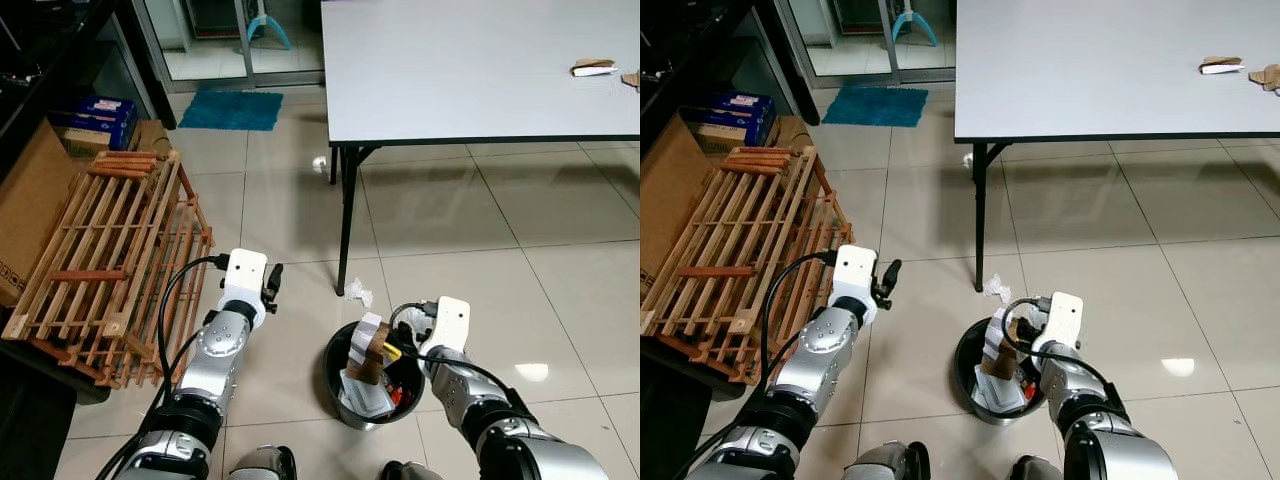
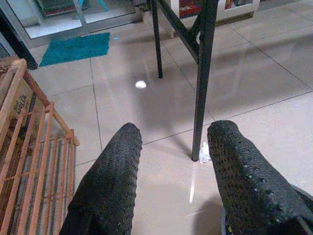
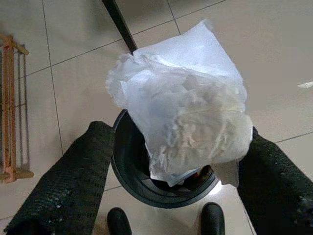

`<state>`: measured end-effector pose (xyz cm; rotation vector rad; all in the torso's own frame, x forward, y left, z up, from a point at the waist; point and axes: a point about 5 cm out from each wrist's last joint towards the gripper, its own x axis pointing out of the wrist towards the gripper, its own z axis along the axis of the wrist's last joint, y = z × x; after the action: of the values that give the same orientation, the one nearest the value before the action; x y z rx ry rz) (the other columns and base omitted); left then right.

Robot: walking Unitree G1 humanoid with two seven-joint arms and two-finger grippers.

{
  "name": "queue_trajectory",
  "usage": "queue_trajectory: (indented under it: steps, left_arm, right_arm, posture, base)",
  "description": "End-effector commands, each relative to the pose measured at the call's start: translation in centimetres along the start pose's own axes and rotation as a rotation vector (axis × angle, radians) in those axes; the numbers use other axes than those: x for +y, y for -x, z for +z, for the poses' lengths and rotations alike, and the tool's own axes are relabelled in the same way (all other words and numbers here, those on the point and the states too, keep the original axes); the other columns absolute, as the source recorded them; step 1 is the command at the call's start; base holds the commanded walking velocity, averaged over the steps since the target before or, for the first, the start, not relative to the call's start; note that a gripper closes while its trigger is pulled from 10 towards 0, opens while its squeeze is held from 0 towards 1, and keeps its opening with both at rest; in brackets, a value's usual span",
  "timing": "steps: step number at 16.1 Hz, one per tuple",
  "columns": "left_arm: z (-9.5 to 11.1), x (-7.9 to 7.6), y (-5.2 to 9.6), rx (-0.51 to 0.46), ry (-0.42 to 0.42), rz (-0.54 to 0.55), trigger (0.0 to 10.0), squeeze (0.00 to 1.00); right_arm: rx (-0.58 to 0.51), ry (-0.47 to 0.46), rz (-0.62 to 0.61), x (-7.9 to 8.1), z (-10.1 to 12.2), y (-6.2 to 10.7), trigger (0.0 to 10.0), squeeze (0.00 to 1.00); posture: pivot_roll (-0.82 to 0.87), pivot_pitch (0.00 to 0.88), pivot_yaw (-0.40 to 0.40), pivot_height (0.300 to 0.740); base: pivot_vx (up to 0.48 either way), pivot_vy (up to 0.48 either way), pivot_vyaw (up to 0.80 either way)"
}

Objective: Picking trash to rubbish bin

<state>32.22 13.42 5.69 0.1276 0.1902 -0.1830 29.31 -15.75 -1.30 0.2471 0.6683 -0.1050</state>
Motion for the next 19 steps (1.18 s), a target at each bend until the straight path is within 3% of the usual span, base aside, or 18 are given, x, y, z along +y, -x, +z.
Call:
queue_trajectory:
  steps: [1,6,7,8,12,13,19]
  left_arm:
    - [0.2,-0.1,-0.1,0.002,-0.013,-0.020,10.0,0.00]
    - [0.0,-0.4,-0.1,0.017,-0.017,-0.051,10.0,0.00]
    - [-0.1,-0.5,0.0,0.026,-0.019,-0.064,10.0,0.00]
    - [-0.2,-0.7,0.0,0.033,-0.014,-0.075,10.0,0.00]
    - [-0.2,-1.1,-0.1,0.039,-0.018,-0.104,10.0,0.00]
    - [-0.2,-1.1,-0.1,0.041,-0.020,-0.110,10.0,0.00]
    - [-0.4,-1.2,0.0,0.052,-0.025,-0.131,10.0,0.00]
  right_arm:
    - [0.032,0.010,0.007,0.1,-0.8,0.1,10.0,1.00]
    - [0.102,0.057,-0.001,0.2,-1.8,0.2,10.0,1.00]
    - [0.178,0.108,-0.008,0.1,-2.7,0.3,10.0,0.66]
    - [0.226,0.155,0.017,0.3,-3.5,0.5,10.0,0.00]
    - [0.243,0.228,0.035,0.3,-3.8,0.5,10.0,0.00]
    - [0.252,0.222,0.041,0.2,-3.9,0.6,10.0,1.00]
    - [0.249,0.238,0.008,-0.1,-3.7,0.5,10.0,1.00]
  posture:
    - [0.03,0.080,0.059,0.720]
    - [0.03,0.081,0.059,0.720]
    - [0.03,0.081,0.061,0.720]
    - [0.03,0.081,0.061,0.720]
    - [0.02,0.082,0.065,0.720]
    - [0.03,0.083,0.066,0.720]
    - [0.03,0.089,0.069,0.720]
  base:
    - [0.000,0.000,0.00]
    - [0.000,0.000,0.00]
    - [0.000,0.000,0.00]
    - [0.000,0.000,0.00]
    - [0.000,0.000,0.00]
    - [0.000,0.000,0.00]
    - [0.000,0.000,0.00]
